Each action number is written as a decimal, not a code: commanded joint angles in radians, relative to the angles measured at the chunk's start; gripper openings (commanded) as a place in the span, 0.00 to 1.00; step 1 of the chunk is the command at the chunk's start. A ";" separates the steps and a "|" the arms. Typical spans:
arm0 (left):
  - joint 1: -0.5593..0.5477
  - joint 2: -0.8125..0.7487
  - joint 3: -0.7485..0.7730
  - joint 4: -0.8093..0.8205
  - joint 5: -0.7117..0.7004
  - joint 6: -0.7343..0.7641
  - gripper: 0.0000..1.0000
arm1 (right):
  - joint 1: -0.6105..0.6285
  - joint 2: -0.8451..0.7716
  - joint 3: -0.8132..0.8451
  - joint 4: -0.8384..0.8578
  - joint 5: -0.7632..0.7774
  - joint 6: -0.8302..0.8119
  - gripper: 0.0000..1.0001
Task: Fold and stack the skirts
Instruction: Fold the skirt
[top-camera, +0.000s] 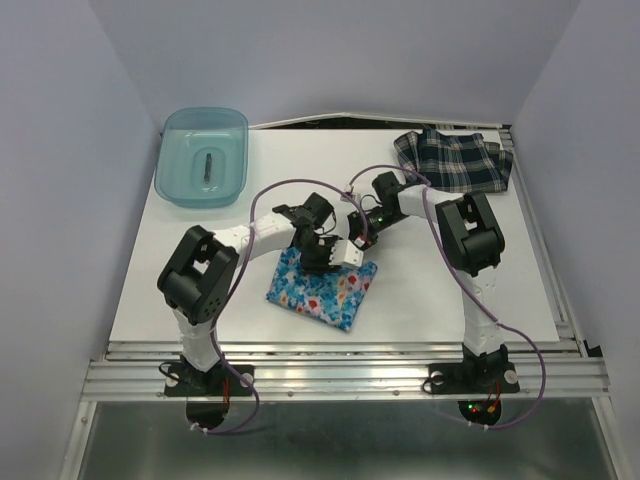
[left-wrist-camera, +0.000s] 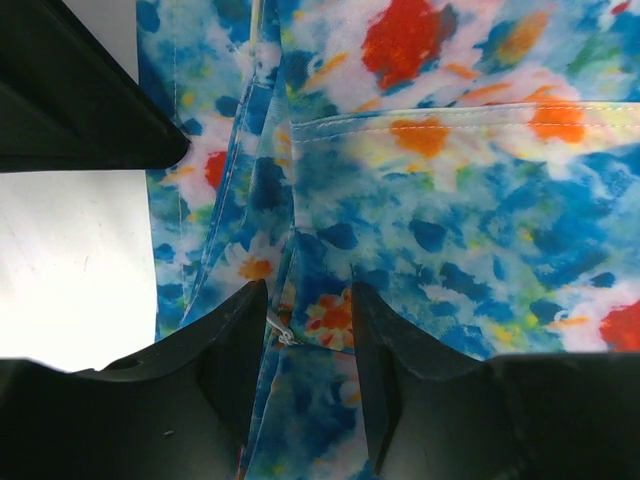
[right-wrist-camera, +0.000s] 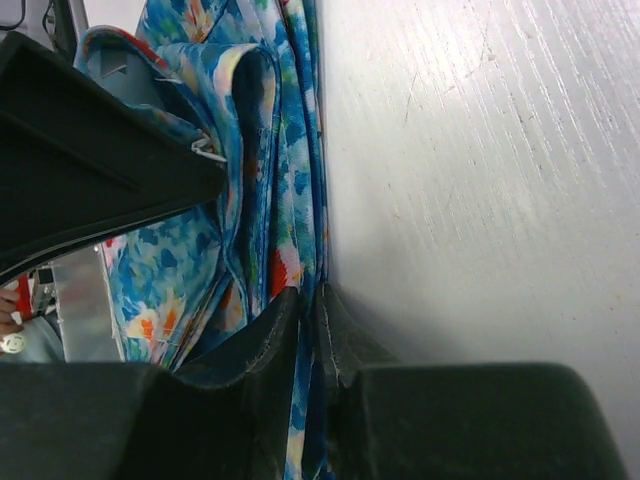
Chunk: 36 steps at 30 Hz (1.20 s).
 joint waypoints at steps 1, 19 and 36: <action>-0.004 0.007 0.008 0.042 -0.016 0.008 0.48 | -0.003 0.035 -0.036 -0.009 0.102 -0.017 0.20; -0.004 -0.073 0.093 -0.006 0.042 -0.040 0.00 | -0.003 0.046 -0.049 -0.008 0.111 -0.037 0.18; 0.021 0.038 0.090 0.257 -0.059 -0.153 0.00 | -0.003 0.041 -0.061 -0.026 0.118 -0.063 0.18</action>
